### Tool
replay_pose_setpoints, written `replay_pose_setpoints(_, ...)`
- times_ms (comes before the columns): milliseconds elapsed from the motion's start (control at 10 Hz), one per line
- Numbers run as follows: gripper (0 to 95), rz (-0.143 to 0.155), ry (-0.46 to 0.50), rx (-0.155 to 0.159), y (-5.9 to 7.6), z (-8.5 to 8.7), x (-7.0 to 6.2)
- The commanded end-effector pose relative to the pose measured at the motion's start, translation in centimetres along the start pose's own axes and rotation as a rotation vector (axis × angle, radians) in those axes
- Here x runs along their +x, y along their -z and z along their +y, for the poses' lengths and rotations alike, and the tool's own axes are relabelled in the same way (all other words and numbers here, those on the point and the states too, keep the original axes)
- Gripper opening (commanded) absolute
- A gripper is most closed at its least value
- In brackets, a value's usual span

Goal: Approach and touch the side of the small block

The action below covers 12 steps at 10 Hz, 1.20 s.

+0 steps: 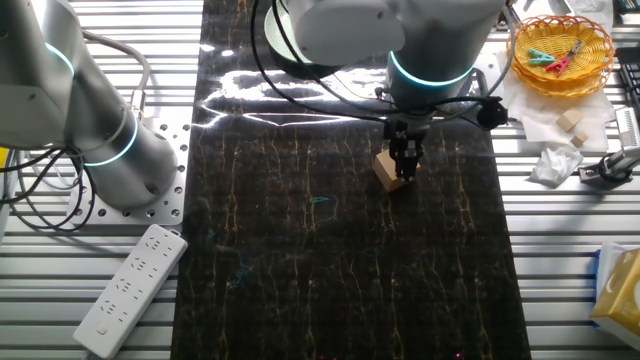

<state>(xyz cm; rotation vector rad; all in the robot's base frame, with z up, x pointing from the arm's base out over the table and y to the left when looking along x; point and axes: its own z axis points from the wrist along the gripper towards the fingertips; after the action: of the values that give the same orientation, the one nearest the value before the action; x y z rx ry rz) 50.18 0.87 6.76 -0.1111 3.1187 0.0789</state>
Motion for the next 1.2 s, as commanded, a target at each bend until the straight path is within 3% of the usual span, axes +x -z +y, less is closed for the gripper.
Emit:
replay_pose_setpoints(100,95.0,0.011,0.012,0.0,0.6,-0.1,-0.2)
replay_pose_setpoints(400,95.0,0.056,0.021,0.01,2.2,0.0,-1.3)
replay_pose_setpoints(1200,95.0,0.064,0.015,0.003,2.6,0.4,-2.2)
